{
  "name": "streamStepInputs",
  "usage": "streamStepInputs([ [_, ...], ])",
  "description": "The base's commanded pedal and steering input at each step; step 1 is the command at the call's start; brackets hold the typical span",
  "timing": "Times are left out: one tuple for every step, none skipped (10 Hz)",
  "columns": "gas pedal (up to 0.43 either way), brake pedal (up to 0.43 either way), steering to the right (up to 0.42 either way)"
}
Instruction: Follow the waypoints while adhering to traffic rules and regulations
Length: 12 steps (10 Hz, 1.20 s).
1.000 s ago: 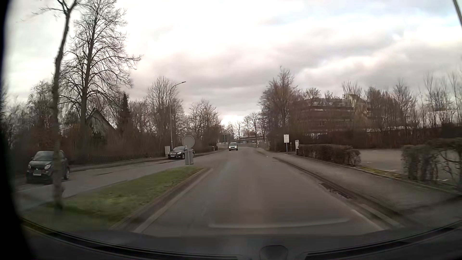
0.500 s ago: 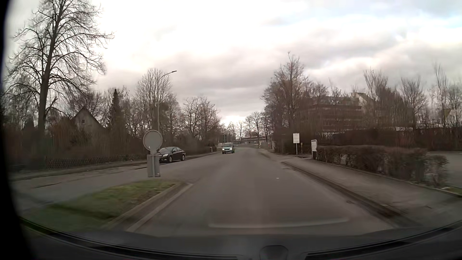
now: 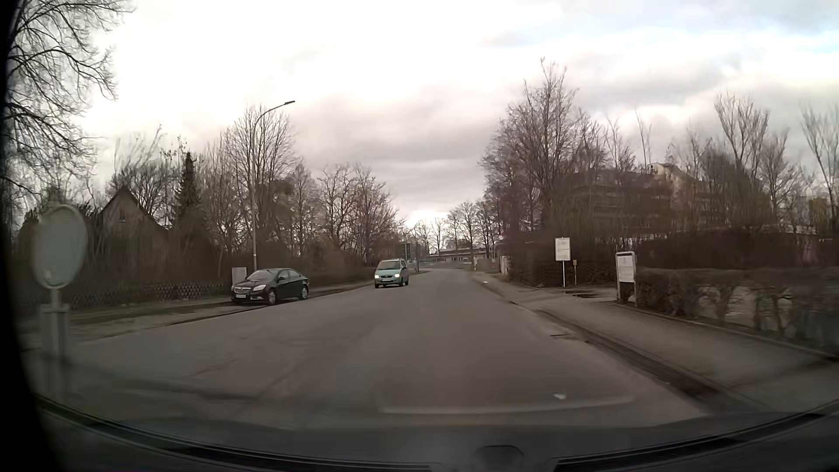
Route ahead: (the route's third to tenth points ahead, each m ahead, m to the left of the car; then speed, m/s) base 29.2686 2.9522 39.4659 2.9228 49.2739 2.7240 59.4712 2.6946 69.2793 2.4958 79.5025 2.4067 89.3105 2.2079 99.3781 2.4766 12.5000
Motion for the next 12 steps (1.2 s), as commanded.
streamStepInputs([
  [0.150,0.000,-0.003],
  [0.150,0.000,-0.004],
  [0.150,0.000,-0.005],
  [0.157,0.000,-0.005],
  [0.157,0.000,-0.004],
  [0.157,0.000,-0.005],
  [0.157,0.000,-0.004],
  [0.150,0.000,-0.003],
  [0.130,0.000,-0.002],
  [0.110,0.000,-0.002],
  [0.110,0.000,-0.002],
  [0.110,0.000,-0.002],
])
